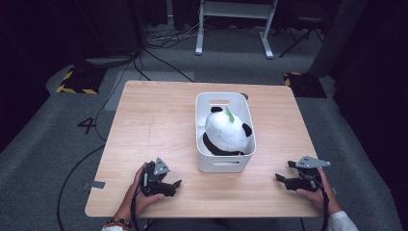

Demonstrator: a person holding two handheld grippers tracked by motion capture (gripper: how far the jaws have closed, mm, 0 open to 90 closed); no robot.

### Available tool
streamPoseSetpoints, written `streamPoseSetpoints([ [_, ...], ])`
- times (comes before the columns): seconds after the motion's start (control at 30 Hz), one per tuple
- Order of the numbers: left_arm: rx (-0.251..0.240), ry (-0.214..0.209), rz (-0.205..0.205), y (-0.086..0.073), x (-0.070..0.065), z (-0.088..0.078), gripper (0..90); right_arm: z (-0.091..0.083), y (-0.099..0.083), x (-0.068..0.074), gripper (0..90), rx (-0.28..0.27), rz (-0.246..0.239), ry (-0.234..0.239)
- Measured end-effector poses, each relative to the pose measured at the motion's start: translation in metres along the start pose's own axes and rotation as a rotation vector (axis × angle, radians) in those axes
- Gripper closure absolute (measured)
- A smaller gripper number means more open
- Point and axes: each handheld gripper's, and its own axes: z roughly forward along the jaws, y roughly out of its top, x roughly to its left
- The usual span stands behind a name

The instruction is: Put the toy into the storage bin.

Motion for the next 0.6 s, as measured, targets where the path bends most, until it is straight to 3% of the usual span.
streamPoseSetpoints([
  [0.07, 0.000, -0.002, 0.000, 0.0002, 0.0001, 0.0003, 14.6, 0.0001, -0.0003, -0.0018, 17.6, 0.009, 0.020, 0.001],
  [0.6, 0.000, 0.001, -0.002, 0.0002, -0.0003, 0.0003, 14.6, 0.0002, -0.0003, -0.0019, 17.3, 0.009, 0.021, 0.002],
])
